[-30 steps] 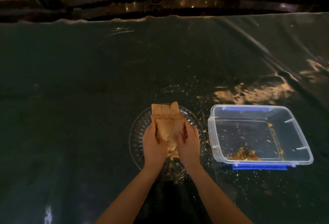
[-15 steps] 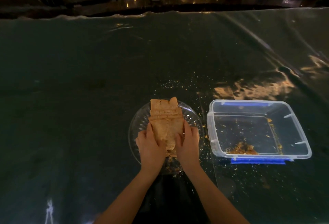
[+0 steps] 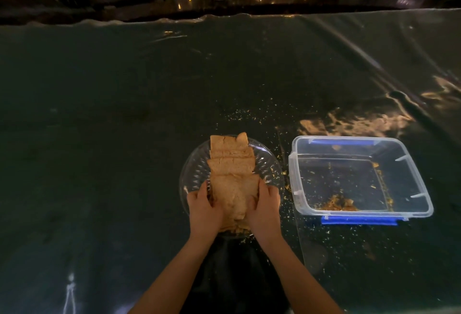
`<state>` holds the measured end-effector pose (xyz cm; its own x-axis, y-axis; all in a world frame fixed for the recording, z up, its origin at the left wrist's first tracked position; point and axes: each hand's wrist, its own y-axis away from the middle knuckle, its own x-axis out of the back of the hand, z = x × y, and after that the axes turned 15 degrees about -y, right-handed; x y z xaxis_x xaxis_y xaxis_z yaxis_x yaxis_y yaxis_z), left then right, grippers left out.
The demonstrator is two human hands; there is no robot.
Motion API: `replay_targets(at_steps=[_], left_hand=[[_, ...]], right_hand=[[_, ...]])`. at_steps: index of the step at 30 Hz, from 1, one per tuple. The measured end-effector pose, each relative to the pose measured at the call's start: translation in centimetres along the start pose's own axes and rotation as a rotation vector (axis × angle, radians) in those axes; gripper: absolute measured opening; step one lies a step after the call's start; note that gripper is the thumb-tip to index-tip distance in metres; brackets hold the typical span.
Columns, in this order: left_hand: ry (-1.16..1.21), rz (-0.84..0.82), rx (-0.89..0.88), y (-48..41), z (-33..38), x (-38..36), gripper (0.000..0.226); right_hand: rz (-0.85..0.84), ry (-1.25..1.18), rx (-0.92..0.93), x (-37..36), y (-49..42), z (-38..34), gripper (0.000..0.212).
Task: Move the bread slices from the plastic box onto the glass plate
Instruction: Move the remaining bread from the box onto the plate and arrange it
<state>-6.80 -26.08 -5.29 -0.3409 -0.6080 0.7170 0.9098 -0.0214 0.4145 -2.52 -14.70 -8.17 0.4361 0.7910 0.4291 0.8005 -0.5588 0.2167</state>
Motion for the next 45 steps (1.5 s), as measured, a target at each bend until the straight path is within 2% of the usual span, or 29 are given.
replay_targets(at_steps=[3, 7, 18, 26, 29, 31, 35, 39, 43, 45], left_hand=[[-0.035, 0.012, -0.045, -0.7, 0.2, -0.1, 0.047], [0.006, -0.011, -0.012, -1.1, 0.5, -0.2, 0.05], [0.085, 0.03, -0.005, -0.9, -0.1, -0.5, 0.034], [0.064, 0.015, -0.025, -0.7, -0.7, -1.0, 0.047], [0.071, 0.016, -0.074, -0.8, -0.5, -0.9, 0.057], [0.13, -0.037, -0.098, -1.2, 0.0, -0.6, 0.068], [0.326, -0.184, -0.016, -2.0, 0.9, 0.0, 0.08], [0.368, -0.216, -0.042, -2.3, 1.0, -0.2, 0.081], [0.477, -0.229, -0.065, -3.1, 0.2, 0.1, 0.078], [0.545, -0.226, -0.064, -4.1, 0.4, 0.4, 0.075]], right_hand=[[0.012, -0.078, 0.008, 0.2, -1.0, -0.5, 0.055], [-0.014, -0.228, -0.048, 0.2, -2.0, -0.9, 0.05], [0.054, -0.267, 0.046, -0.7, -0.3, -1.3, 0.049], [0.039, -0.058, -0.01, -0.4, -0.5, -0.7, 0.056], [0.036, -0.114, 0.011, -0.3, -0.4, -0.5, 0.056], [0.021, -0.239, -0.019, -0.1, -0.7, -0.8, 0.053], [-0.074, -0.399, -0.039, 0.0, -1.8, -1.5, 0.048], [-0.162, -0.43, -0.029, -0.4, -2.1, -1.3, 0.055], [-0.1, -0.47, -0.024, 0.2, -3.1, -1.2, 0.04], [-0.109, -0.508, -0.048, 0.3, -4.1, -1.5, 0.045]])
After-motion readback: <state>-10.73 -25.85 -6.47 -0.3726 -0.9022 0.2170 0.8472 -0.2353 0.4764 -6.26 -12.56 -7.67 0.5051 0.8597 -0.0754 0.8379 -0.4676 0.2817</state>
